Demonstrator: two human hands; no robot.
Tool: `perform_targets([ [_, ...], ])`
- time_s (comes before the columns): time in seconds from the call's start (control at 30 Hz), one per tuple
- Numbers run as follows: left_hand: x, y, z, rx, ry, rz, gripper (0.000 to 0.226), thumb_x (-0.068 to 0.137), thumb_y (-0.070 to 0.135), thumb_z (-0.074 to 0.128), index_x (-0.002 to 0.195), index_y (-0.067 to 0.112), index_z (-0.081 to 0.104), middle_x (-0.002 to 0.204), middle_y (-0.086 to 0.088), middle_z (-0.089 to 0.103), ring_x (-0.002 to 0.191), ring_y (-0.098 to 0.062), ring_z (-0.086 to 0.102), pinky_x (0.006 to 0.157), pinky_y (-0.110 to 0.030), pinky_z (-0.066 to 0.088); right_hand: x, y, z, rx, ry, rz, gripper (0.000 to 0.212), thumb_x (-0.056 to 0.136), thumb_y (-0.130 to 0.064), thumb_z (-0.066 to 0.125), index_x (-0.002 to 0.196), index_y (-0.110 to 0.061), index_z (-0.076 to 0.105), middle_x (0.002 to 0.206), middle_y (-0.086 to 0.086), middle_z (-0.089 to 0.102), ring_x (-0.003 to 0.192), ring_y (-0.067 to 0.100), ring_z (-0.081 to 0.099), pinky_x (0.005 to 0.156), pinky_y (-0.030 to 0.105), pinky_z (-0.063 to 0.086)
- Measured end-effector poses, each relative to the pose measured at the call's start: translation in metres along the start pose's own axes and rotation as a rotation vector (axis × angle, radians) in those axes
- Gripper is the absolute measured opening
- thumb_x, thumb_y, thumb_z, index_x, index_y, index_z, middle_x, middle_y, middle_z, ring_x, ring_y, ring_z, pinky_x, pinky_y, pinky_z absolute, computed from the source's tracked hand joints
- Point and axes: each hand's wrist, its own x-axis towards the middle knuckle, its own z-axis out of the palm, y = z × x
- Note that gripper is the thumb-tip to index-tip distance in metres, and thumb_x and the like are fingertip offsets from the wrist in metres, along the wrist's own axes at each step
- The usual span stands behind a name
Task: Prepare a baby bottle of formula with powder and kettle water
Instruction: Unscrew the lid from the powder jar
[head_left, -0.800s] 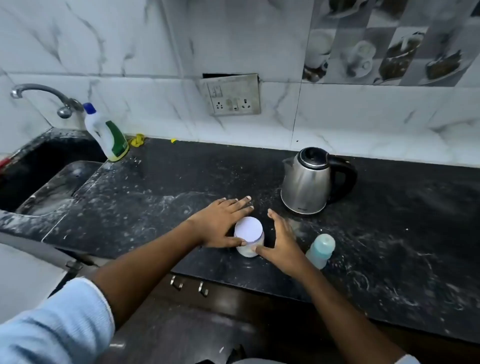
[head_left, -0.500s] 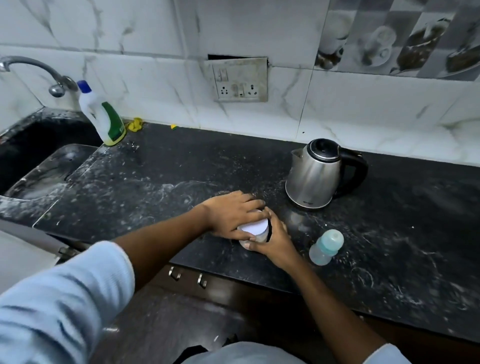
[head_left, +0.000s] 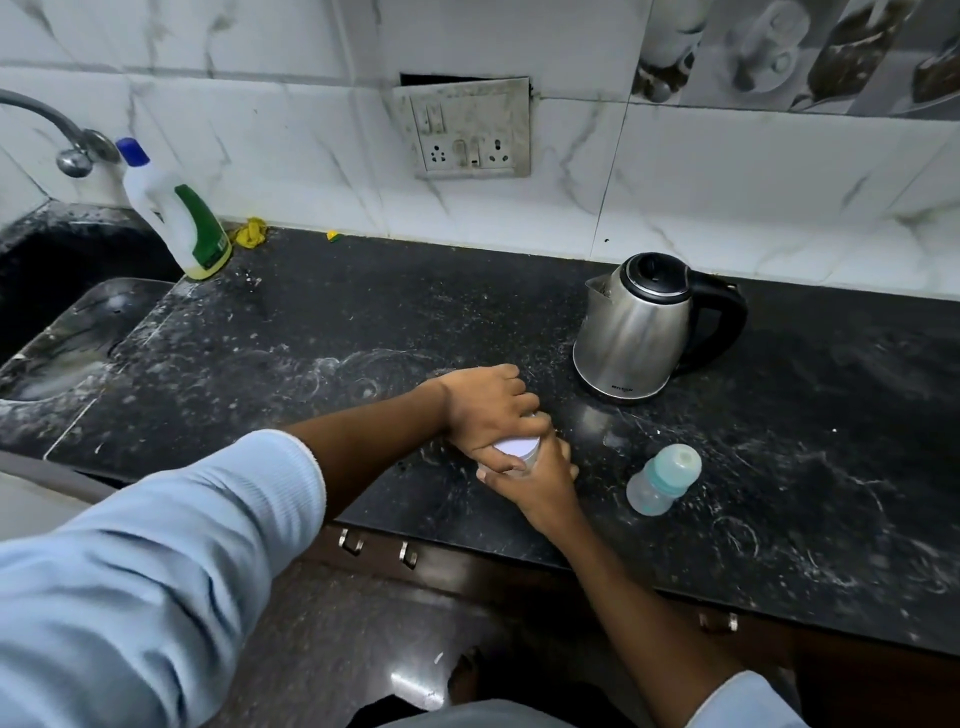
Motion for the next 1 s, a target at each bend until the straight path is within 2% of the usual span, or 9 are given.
perform_targets([
  [0.13,0.003,0.017,0.003,0.009,-0.095,-0.246,0.072,0.098,0.076,0.029,0.114,0.012,0.058,0.091,-0.012,0.069,0.072,-0.034,0.066,0.078,-0.042,0.045,0.001,0.000,0.004,-0.025,0.035,-0.004,0.103,0.048,-0.071,0.078,0.137,-0.041,0.037,0.113,-0.023,0.040,0.133,0.025,0.042,0.110,0.052,0.043],
  [0.3,0.017,0.056,-0.007,-0.253,-0.230,-0.875,0.079,0.087,0.091,0.016,0.096,0.017,0.043,0.088,-0.010,0.073,0.062,-0.031,0.059,0.054,-0.035,0.030,0.008,0.001,0.005,-0.073,0.022,-0.025,0.104,0.051,-0.067,0.082,0.144,-0.045,0.041,0.133,-0.014,0.056,0.130,0.021,0.046,0.104,0.043,0.045],
  [0.37,0.017,0.055,-0.011,-0.360,-0.322,-1.022,0.094,0.085,0.096,0.011,0.099,0.015,0.057,0.096,-0.013,0.076,0.081,-0.033,0.072,0.060,-0.037,0.039,0.006,0.003,0.005,-0.035,0.006,0.003,0.105,0.050,-0.070,0.084,0.141,-0.055,0.032,0.125,-0.013,0.046,0.123,0.015,0.040,0.102,0.042,0.044],
  [0.47,0.004,0.029,-0.027,-0.501,-0.491,-1.101,0.112,0.086,0.096,0.003,0.104,0.010,0.073,0.120,-0.020,0.075,0.112,-0.038,0.071,0.081,-0.046,0.047,0.005,0.008,0.004,-0.040,0.014,0.004,0.109,0.049,-0.074,0.084,0.141,-0.053,0.030,0.123,-0.015,0.041,0.128,0.014,0.035,0.109,0.044,0.037],
  [0.57,-0.007,0.006,-0.038,-0.488,-0.484,-0.989,0.099,0.086,0.098,0.013,0.089,0.014,0.064,0.118,-0.018,0.074,0.104,-0.037,0.069,0.081,-0.046,0.050,0.005,0.008,0.003,-0.058,-0.005,0.007,0.108,0.048,-0.075,0.081,0.141,-0.052,0.031,0.124,-0.012,0.037,0.132,0.021,0.033,0.112,0.046,0.035],
  [0.67,-0.011,0.005,-0.037,-0.312,-0.318,-0.602,0.097,0.085,0.095,0.037,0.147,0.023,0.050,0.140,-0.011,0.059,0.122,-0.032,0.060,0.097,-0.048,0.052,0.005,0.010,0.003,-0.064,-0.006,0.006,0.109,0.051,-0.073,0.082,0.143,-0.051,0.028,0.123,-0.011,0.033,0.125,0.021,0.034,0.108,0.043,0.036],
  [0.73,-0.012,0.008,-0.032,-0.101,-0.213,-0.257,0.097,0.086,0.092,0.037,0.159,0.028,0.038,0.152,-0.010,0.051,0.131,-0.031,0.052,0.102,-0.049,0.047,0.005,0.010,0.003,-0.082,-0.006,-0.030,0.107,0.059,-0.067,0.086,0.145,-0.045,0.027,0.124,-0.010,0.035,0.124,0.021,0.035,0.107,0.043,0.037],
  [0.87,-0.007,0.011,-0.023,0.010,-0.184,0.076,0.068,0.103,0.070,0.042,0.147,0.018,0.052,0.137,-0.014,0.059,0.116,-0.034,0.058,0.095,-0.049,0.045,0.006,0.008,0.003,-0.043,0.023,-0.107,0.093,0.056,-0.064,0.077,0.138,-0.038,0.042,0.112,-0.024,0.044,0.124,0.025,0.050,0.101,0.051,0.048],
  [1.0,0.003,0.013,-0.029,-0.114,-0.115,-0.007,0.049,0.104,0.056,0.056,0.120,0.010,0.064,0.113,-0.015,0.066,0.099,-0.034,0.062,0.085,-0.048,0.052,0.006,0.009,0.004,-0.046,0.038,-0.084,0.093,0.051,-0.071,0.083,0.130,-0.036,0.048,0.110,-0.018,0.044,0.126,0.021,0.046,0.105,0.045,0.047],
])
